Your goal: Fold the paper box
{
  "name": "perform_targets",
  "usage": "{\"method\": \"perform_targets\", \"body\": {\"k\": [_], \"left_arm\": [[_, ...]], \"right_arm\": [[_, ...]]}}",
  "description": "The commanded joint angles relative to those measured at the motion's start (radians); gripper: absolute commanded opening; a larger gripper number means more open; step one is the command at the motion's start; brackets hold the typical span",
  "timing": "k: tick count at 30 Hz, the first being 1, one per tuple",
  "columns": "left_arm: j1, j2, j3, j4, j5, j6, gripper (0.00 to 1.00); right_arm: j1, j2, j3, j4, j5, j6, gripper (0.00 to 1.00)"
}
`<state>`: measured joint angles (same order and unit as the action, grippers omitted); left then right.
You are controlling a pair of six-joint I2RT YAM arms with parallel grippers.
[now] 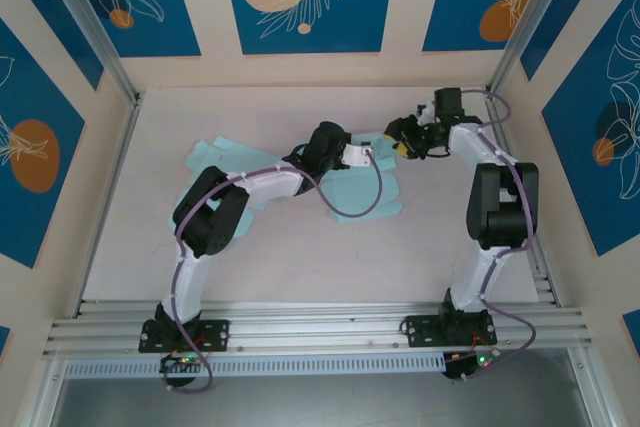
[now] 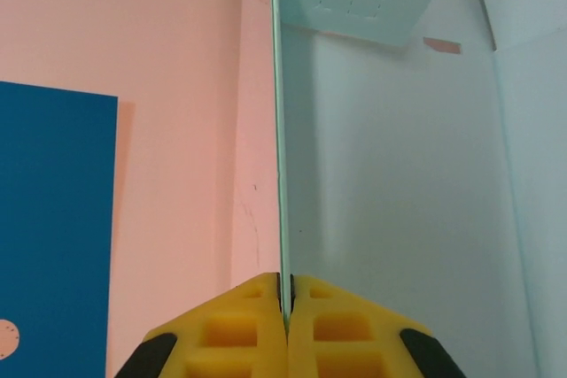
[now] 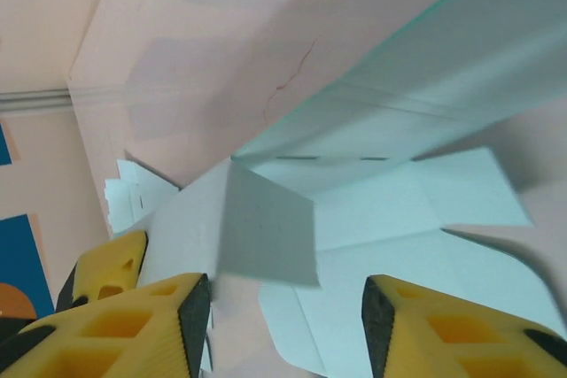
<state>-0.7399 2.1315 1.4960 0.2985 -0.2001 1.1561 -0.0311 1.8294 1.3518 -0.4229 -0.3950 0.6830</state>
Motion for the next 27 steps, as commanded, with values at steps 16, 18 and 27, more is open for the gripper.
{"method": "perform_targets", "body": {"k": [16,18,27], "left_arm": [[0.007,0.053,-0.031,0.116,-0.018,0.059,0.00],[0.007,0.056,-0.031,0.119,-0.018,0.057,0.00],[0.005,0.068,-0.050,0.172,-0.032,0.066,0.00]], "right_arm": [[-0.028,0.102,-0.180,0.222,0.032,0.020,0.48],[-0.021,0.129,-0.160,0.233,0.036,0.020,0.48],[0.006,0.153,-0.172,0.388,-0.038,0.035,0.44]]}}
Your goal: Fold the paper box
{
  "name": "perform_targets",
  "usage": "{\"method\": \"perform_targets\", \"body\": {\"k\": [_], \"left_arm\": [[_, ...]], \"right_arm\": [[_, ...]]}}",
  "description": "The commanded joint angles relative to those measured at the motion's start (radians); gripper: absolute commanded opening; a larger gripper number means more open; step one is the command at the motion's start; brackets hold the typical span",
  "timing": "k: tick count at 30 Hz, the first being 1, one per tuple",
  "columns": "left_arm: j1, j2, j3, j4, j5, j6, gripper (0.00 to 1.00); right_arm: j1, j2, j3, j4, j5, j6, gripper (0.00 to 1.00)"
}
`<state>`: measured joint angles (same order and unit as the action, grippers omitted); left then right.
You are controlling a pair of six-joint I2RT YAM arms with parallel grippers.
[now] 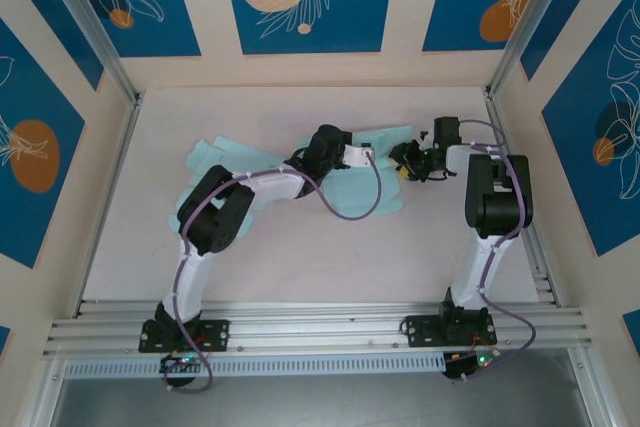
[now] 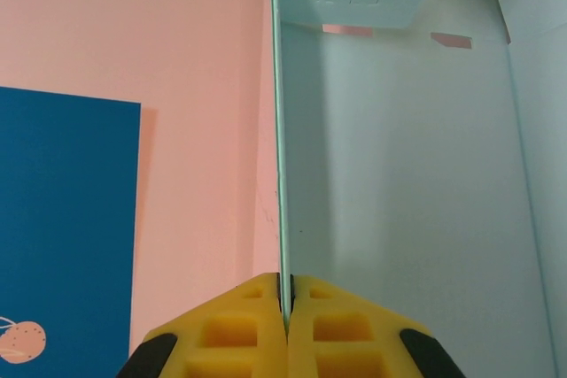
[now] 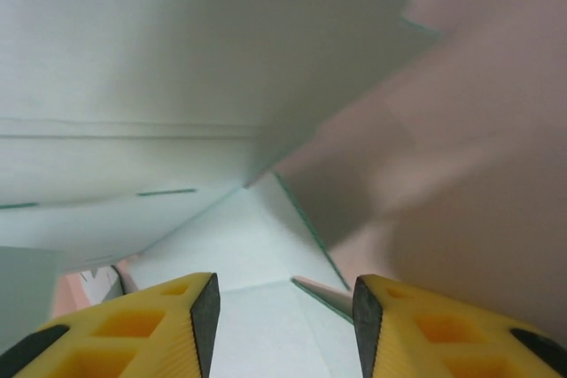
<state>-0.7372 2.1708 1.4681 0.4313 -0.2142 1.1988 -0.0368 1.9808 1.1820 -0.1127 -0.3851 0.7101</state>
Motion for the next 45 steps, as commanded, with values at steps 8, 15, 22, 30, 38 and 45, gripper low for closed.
{"method": "perform_targets", "body": {"k": [8,15,22,30,38,45], "left_arm": [[-0.010,0.050,-0.042,0.139,-0.074,0.050,0.00],[-0.027,0.084,-0.016,0.164,-0.109,0.055,0.00],[-0.035,0.086,-0.008,0.171,-0.109,0.060,0.00],[-0.034,0.092,-0.020,0.195,-0.114,0.099,0.00],[-0.035,0.108,-0.026,0.247,-0.114,0.151,0.00],[-0.034,0.112,-0.037,0.273,-0.109,0.156,0.00]], "right_arm": [[0.032,-0.016,-0.041,0.210,-0.097,0.033,0.40],[0.049,0.015,-0.086,0.350,-0.159,0.142,0.31],[0.068,0.074,-0.081,0.298,-0.123,0.185,0.24],[0.042,-0.012,-0.108,0.204,-0.119,0.137,0.25],[-0.072,-0.221,-0.103,0.004,-0.116,-0.025,0.28],[-0.164,-0.131,0.087,-0.098,-0.094,-0.071,0.29]]}}
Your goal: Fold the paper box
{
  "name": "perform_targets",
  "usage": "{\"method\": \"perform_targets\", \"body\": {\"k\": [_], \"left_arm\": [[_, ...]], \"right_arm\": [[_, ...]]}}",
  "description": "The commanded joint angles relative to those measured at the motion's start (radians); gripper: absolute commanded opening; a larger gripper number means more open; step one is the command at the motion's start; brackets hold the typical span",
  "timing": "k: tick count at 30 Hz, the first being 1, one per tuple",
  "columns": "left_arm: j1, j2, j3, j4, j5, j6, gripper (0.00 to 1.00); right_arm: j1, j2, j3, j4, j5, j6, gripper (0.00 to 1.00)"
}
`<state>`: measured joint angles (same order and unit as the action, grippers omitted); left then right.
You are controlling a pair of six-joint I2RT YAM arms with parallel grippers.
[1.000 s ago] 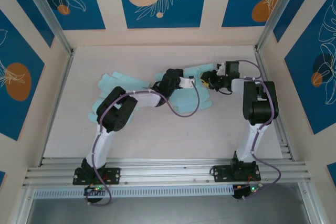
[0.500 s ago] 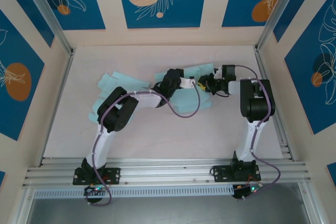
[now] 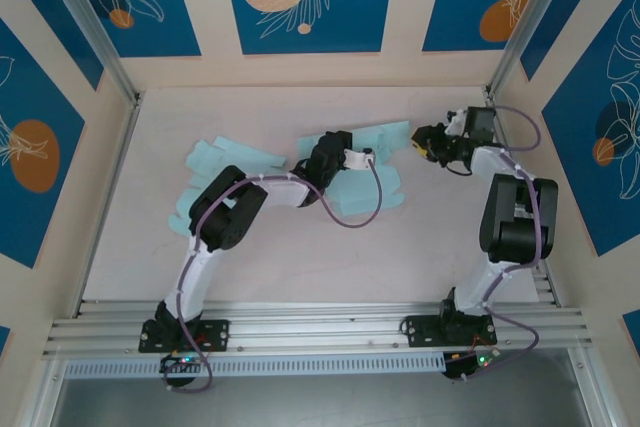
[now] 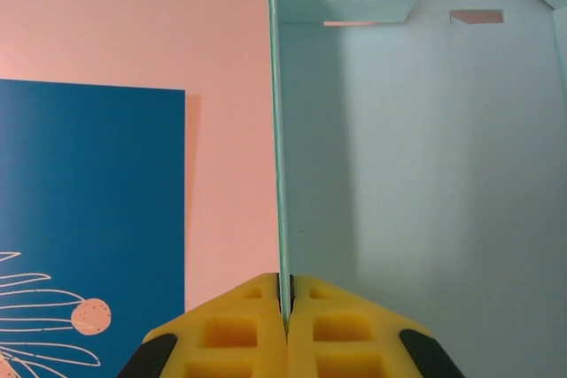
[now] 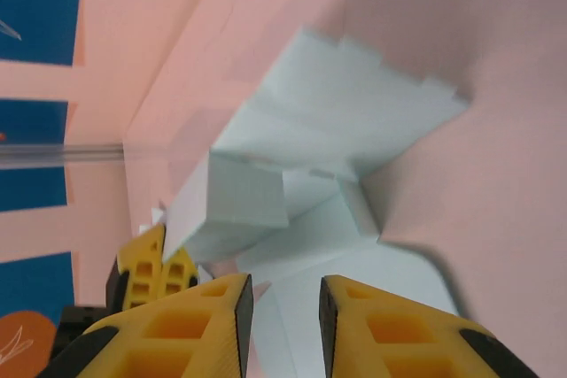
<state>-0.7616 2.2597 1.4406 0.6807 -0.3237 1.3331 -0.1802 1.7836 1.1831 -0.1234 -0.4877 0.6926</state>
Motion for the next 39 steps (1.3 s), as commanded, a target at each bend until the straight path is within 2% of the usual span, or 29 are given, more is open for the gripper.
{"method": "perform_targets", "body": {"k": [1,10,17,22,26,30,39], "left_arm": [[-0.010,0.023,-0.011,0.027,0.001,0.022,0.00],[-0.010,0.026,-0.030,0.060,0.006,0.039,0.00],[-0.006,0.031,-0.031,0.059,0.009,0.041,0.00],[-0.004,0.043,-0.028,0.052,0.008,0.038,0.00],[-0.003,0.049,-0.025,0.049,0.012,0.037,0.00],[-0.002,0.051,-0.023,0.048,0.007,0.037,0.00],[-0.002,0.063,-0.019,0.045,0.004,0.051,0.00]], "right_arm": [[-0.026,0.111,0.142,-0.109,0.007,-0.056,0.29],[-0.003,0.498,0.564,-0.188,-0.061,-0.065,0.29],[0.030,0.681,0.794,-0.306,-0.140,-0.114,0.29],[0.022,0.638,0.696,-0.230,-0.250,-0.109,0.30],[0.023,0.605,0.642,-0.249,-0.325,-0.158,0.30],[0.034,0.543,0.547,-0.231,-0.336,-0.198,0.30],[0.047,0.433,0.363,-0.112,-0.338,-0.183,0.30]]}}
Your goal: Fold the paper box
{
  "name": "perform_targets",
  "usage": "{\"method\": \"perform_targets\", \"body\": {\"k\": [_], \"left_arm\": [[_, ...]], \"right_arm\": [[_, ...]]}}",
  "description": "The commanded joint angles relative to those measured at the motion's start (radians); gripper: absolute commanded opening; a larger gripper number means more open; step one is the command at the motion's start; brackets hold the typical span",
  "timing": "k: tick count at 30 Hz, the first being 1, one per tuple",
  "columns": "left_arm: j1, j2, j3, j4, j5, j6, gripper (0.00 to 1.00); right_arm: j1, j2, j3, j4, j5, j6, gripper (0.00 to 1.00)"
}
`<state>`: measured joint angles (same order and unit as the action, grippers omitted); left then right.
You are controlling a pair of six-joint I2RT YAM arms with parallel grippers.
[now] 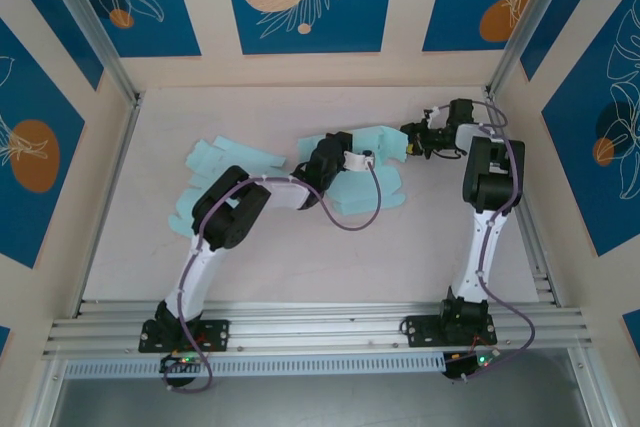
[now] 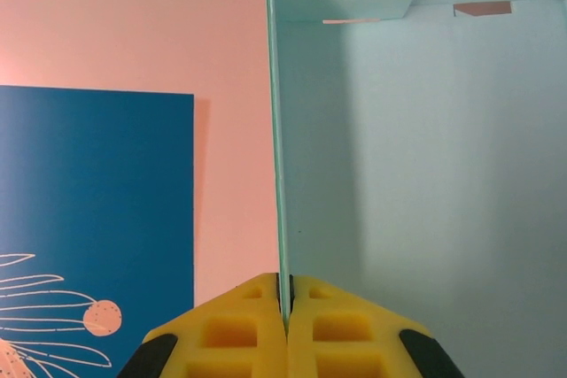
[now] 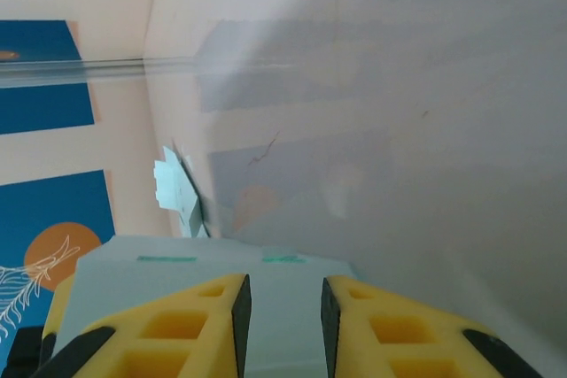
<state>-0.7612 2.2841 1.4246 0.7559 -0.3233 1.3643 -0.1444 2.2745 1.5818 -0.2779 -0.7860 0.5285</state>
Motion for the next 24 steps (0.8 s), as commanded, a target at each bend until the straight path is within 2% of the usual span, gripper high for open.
{"method": "perform_targets", "body": {"k": [1,13,24], "left_arm": [[-0.001,0.038,0.000,-0.034,0.002,0.018,0.00],[-0.001,0.044,0.012,-0.059,0.005,0.004,0.00],[0.006,0.040,0.005,-0.065,0.016,0.011,0.00]], "right_arm": [[0.016,-0.071,-0.054,0.051,-0.033,-0.023,0.30],[0.047,-0.208,-0.263,0.176,0.070,-0.013,0.34],[0.089,-0.260,-0.327,0.174,0.156,-0.061,0.43]]}}
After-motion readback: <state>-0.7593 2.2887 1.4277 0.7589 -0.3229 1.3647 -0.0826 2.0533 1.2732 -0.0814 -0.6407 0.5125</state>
